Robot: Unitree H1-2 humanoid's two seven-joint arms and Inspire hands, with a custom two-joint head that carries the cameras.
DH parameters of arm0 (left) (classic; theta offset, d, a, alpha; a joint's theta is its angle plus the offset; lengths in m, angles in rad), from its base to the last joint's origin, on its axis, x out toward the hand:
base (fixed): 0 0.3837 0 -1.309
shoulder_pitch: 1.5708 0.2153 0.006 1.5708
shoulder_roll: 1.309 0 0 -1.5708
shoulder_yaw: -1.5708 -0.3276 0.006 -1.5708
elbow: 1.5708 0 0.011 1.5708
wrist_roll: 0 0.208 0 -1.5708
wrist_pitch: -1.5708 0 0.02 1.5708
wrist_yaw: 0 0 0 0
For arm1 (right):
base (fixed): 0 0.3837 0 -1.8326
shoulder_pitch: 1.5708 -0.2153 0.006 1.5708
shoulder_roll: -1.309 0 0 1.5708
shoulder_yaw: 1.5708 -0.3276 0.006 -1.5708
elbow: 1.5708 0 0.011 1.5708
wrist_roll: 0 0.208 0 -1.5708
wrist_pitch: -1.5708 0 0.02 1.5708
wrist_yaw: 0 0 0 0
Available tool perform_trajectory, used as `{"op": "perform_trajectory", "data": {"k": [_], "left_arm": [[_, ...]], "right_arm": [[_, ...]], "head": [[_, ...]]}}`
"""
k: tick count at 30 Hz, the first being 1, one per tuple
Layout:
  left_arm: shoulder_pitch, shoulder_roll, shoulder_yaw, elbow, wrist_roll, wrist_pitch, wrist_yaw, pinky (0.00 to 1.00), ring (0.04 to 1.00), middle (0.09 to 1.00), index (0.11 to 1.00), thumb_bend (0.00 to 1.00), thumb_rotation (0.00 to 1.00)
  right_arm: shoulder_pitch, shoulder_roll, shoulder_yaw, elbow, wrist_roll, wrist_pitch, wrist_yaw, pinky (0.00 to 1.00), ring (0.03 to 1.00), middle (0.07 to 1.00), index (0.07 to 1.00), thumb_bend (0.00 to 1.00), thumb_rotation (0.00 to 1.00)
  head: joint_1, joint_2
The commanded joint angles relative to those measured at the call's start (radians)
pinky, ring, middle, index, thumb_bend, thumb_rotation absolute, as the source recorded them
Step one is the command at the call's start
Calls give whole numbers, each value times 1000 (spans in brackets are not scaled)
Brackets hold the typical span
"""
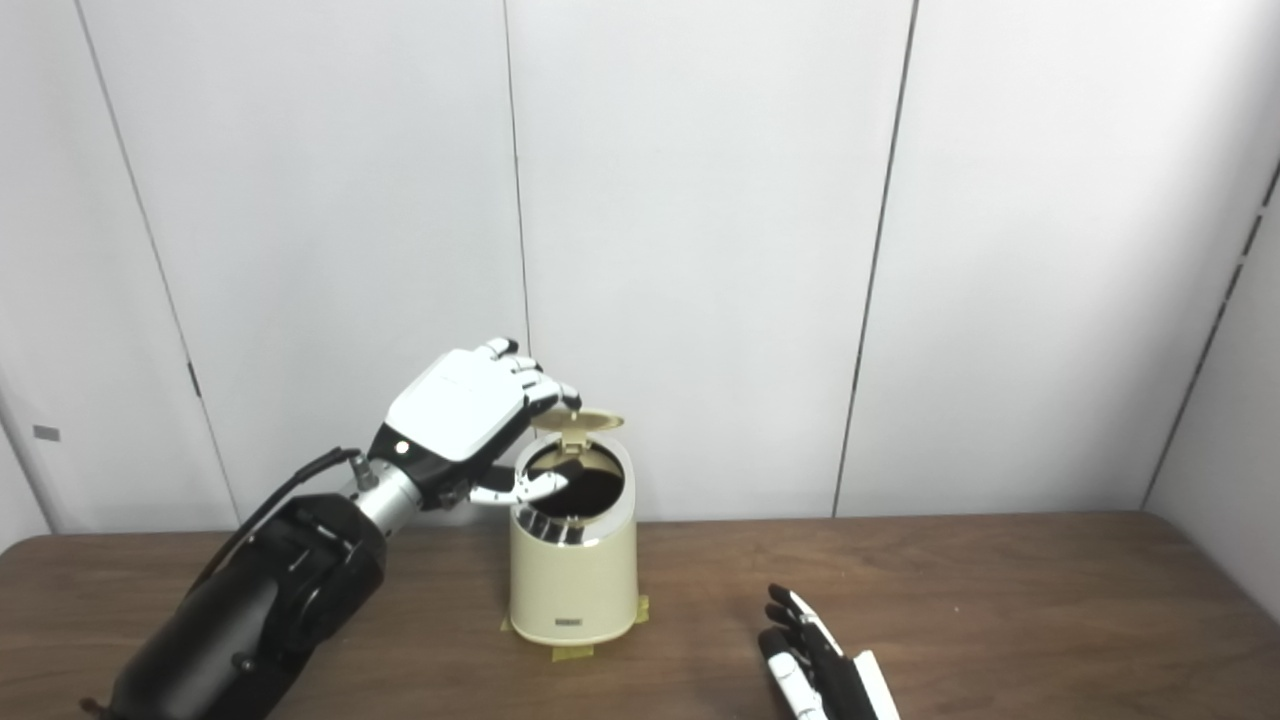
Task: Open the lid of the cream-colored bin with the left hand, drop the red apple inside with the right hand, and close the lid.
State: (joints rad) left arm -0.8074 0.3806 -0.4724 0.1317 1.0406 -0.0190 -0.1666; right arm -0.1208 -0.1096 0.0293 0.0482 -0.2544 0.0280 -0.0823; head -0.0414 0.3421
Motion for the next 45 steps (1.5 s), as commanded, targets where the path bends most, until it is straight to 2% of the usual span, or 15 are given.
{"op": "perform_trajectory", "data": {"k": [1,10,22,25,29,34,40,45], "left_arm": [[-25,22,11,-22,17,-6,-7,940,847,778,773,471,759],[-5,5,21,-13,8,-29,-17,924,831,774,768,465,737],[22,-25,20,25,-27,-43,-38,879,831,788,778,480,634],[30,-31,22,26,-33,-41,-40,886,838,798,785,476,649],[35,-33,20,39,-36,-50,-32,869,832,802,782,486,675],[47,-32,17,28,-40,-48,-51,874,839,809,786,490,653],[61,-28,10,14,-29,-53,-51,869,833,797,777,489,618],[66,-18,-4,-14,3,-39,-93,891,842,796,785,492,610]], "right_arm": [[-13,-17,-5,-7,-10,11,3,755,850,874,900,568,1000],[-23,-21,-25,-8,28,3,7,771,855,875,893,514,1000],[-20,-19,-44,-27,52,8,17,797,863,886,899,528,1000],[-20,-16,-53,-27,60,11,13,803,860,881,895,538,995],[-17,-9,-63,-41,66,30,11,823,858,878,894,546,979],[-14,-2,-69,-58,73,51,10,821,853,875,889,519,964],[-12,2,-73,-67,79,63,11,812,853,876,889,531,957],[-10,2,-71,-73,68,66,7,803,850,873,887,532,953]], "head": [[0,1],[0,4],[-9,24],[-10,30],[-15,37],[-17,44],[-21,58],[-23,69]]}}
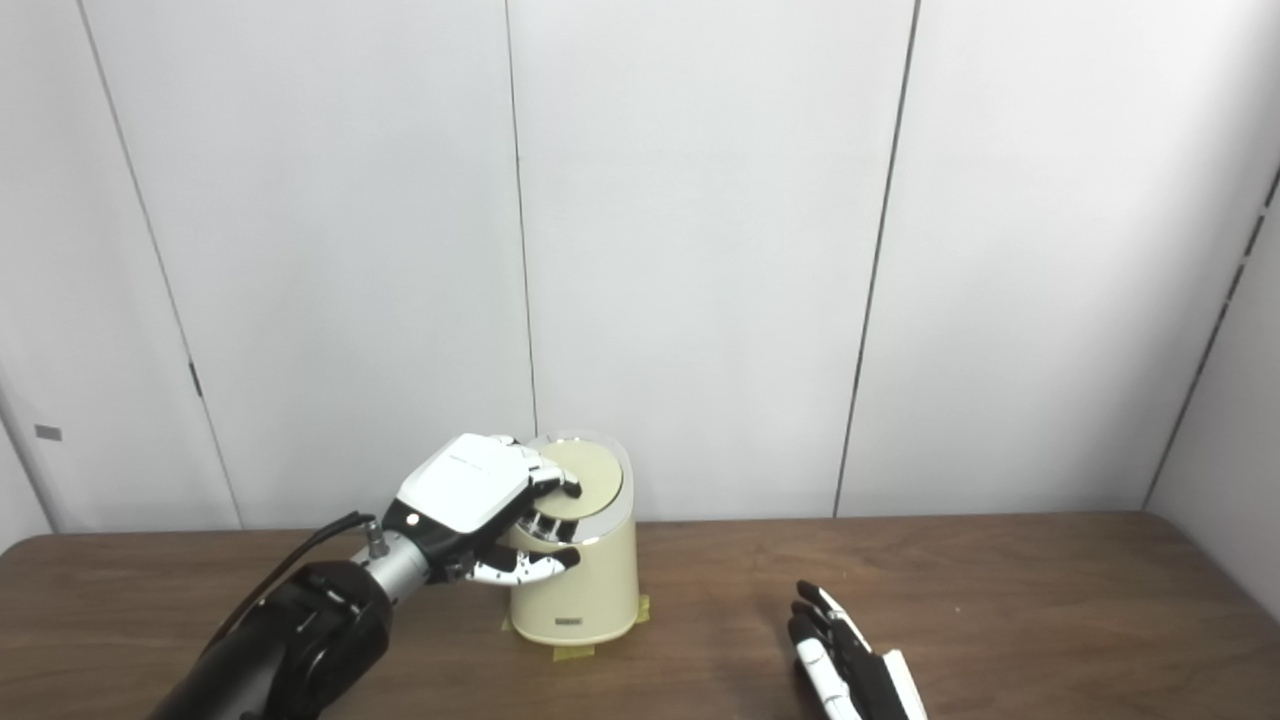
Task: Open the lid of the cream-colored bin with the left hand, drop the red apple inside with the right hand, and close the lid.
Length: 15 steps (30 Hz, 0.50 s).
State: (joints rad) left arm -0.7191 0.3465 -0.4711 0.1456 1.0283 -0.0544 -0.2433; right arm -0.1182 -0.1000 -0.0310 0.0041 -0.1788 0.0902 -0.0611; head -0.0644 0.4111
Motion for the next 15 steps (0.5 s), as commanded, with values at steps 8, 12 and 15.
{"op": "perform_trajectory", "data": {"k": [8,12,15], "left_arm": [[-20,32,-49,-33,109,14,-88,924,846,779,762,508,676],[-22,32,-71,-7,140,25,-140,926,857,794,779,515,729],[-28,32,-97,10,173,42,-195,938,878,830,810,526,844]], "right_arm": [[-8,-8,-12,-40,-3,7,-10,810,852,875,891,514,956],[-6,-14,-9,-43,-10,9,-10,815,853,878,894,517,971],[-4,-13,-10,-47,-9,13,-10,813,854,879,894,517,977]], "head": [[-4,15],[-4,19],[-7,20]]}}
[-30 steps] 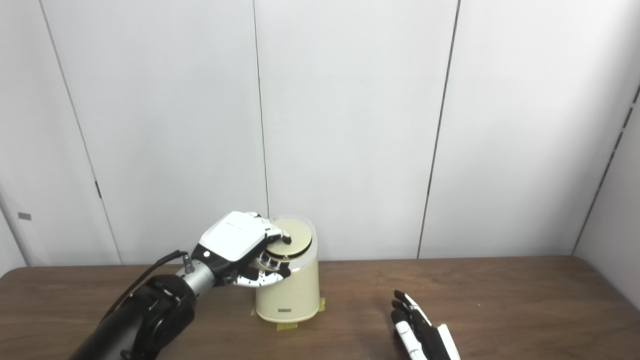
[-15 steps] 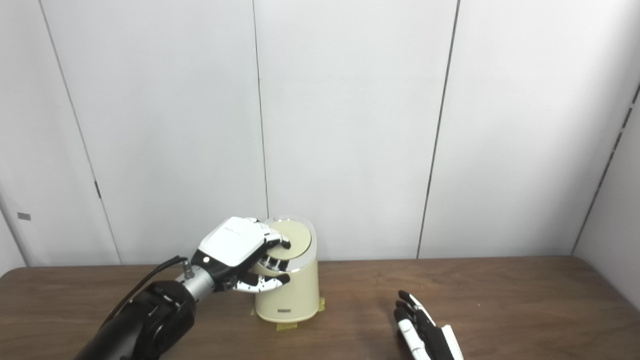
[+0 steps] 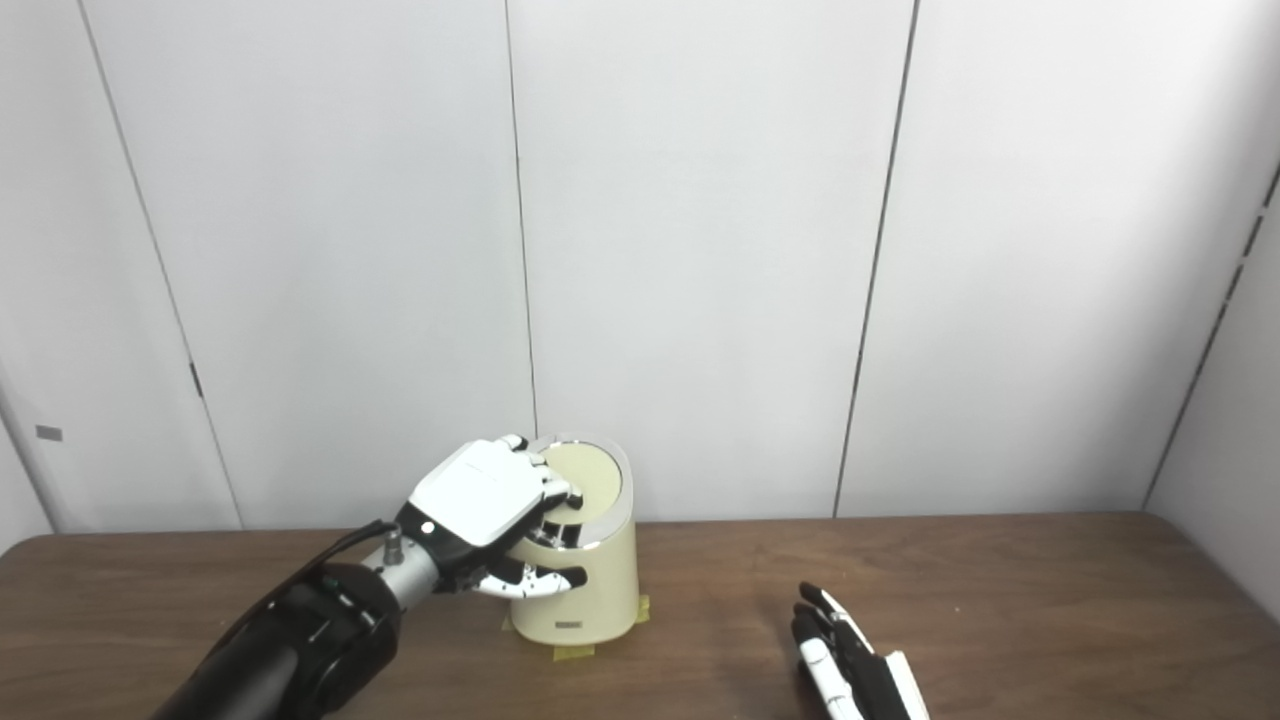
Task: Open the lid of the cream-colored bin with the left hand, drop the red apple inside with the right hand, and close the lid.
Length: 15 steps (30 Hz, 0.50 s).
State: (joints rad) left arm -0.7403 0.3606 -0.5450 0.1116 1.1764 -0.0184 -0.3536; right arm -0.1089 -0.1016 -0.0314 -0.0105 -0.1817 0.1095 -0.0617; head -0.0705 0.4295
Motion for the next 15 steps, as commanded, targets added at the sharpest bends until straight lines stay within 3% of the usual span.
{"op": "perform_trajectory", "data": {"k": [1,4,9,12,15], "left_arm": [[-10,16,-35,54,38,12,-108,939,879,833,813,528,856],[-13,10,-54,72,52,34,-159,963,899,856,832,555,928],[-4,12,-58,63,46,42,-166,956,892,851,825,571,918],[0,22,-33,19,12,41,-162,944,885,846,822,559,910],[20,15,33,-37,-52,56,-108,942,879,839,818,542,842]], "right_arm": [[-12,-11,-9,-36,-7,-5,-10,813,854,880,894,516,977],[-7,-10,-9,-44,-13,-1,-13,818,851,877,891,510,979],[3,-13,-9,-60,-17,7,-11,806,850,876,891,531,986],[5,-13,-10,-57,-16,5,-13,802,849,874,891,526,983],[4,-13,-11,-58,-14,7,-13,804,850,874,893,525,984]], "head": [[-3,3],[-7,7],[-7,18],[-7,24],[-11,28]]}}
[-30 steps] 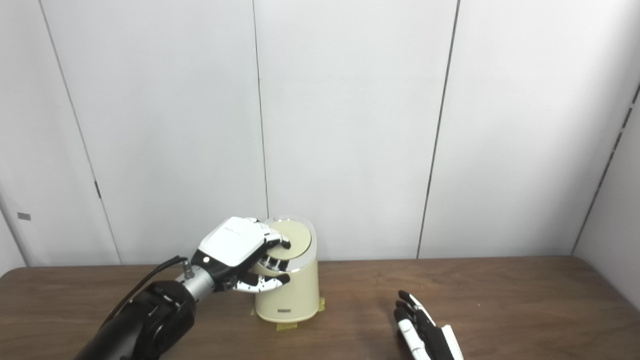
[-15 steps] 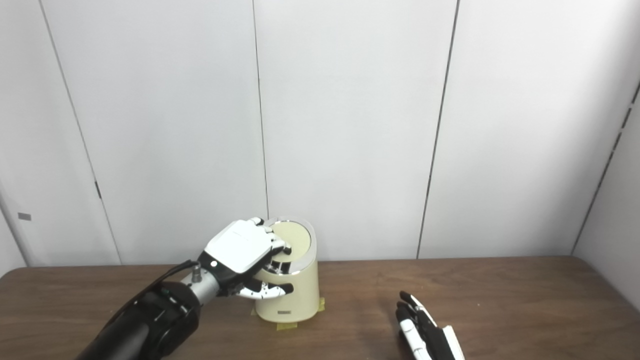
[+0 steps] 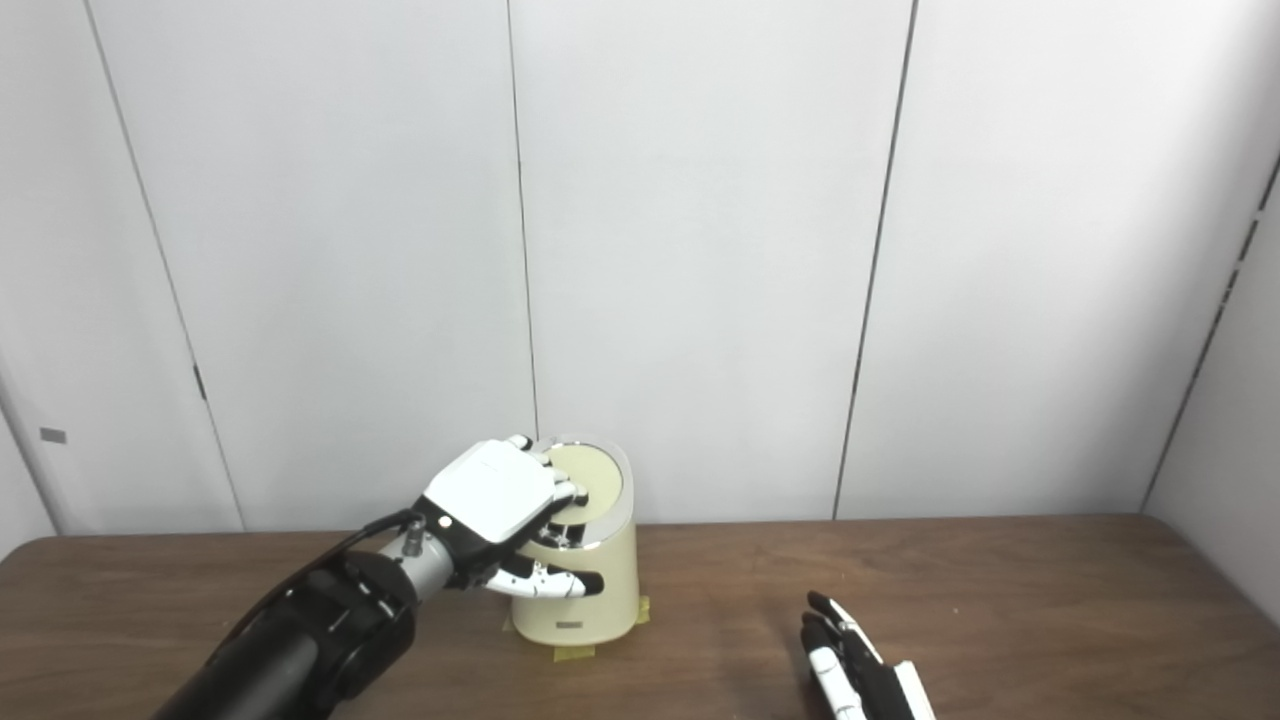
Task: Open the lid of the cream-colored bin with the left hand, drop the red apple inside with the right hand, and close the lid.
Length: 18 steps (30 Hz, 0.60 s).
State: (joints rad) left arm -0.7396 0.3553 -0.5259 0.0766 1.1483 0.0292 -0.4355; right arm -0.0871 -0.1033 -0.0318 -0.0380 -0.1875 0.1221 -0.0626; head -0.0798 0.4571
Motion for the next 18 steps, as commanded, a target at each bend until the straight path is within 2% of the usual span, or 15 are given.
{"op": "perform_trajectory", "data": {"k": [1,4,6,9,13,15,17,18], "left_arm": [[28,17,38,-19,-39,11,9,918,865,829,812,543,784],[60,4,120,-72,-61,18,139,835,829,811,816,538,694],[76,-10,169,-101,-63,34,206,785,815,816,828,514,706],[102,-36,246,-146,-74,51,293,694,783,802,820,470,628],[149,-46,329,-230,-131,57,340,665,770,805,824,429,553],[181,-44,369,-264,-199,30,366,686,770,799,806,427,388],[216,-41,398,-292,-240,9,392,678,761,787,790,422,295],[235,-43,410,-306,-259,7,398,667,757,782,788,416,286]], "right_arm": [[-19,-10,-11,-31,-8,-5,-12,804,851,875,894,527,981],[-23,-7,-12,-29,-13,-5,-21,800,849,873,888,530,983],[-25,-6,-11,-29,-17,-6,-25,800,847,869,882,524,981],[-29,-4,-11,-26,-13,-8,-27,804,849,869,879,517,977],[-31,-5,-6,-29,-18,-6,-28,790,844,869,883,536,969],[-32,-5,-5,-28,-18,-8,-28,787,840,866,880,552,965],[-32,-5,-5,-28,-17,-6,-27,786,842,866,880,552,961],[-32,-5,-5,-28,-16,-5,-27,784,841,865,880,554,959]], "head": [[-4,3],[-5,5],[-6,4],[-9,7],[-11,12],[-13,13],[-13,13],[-13,13]]}}
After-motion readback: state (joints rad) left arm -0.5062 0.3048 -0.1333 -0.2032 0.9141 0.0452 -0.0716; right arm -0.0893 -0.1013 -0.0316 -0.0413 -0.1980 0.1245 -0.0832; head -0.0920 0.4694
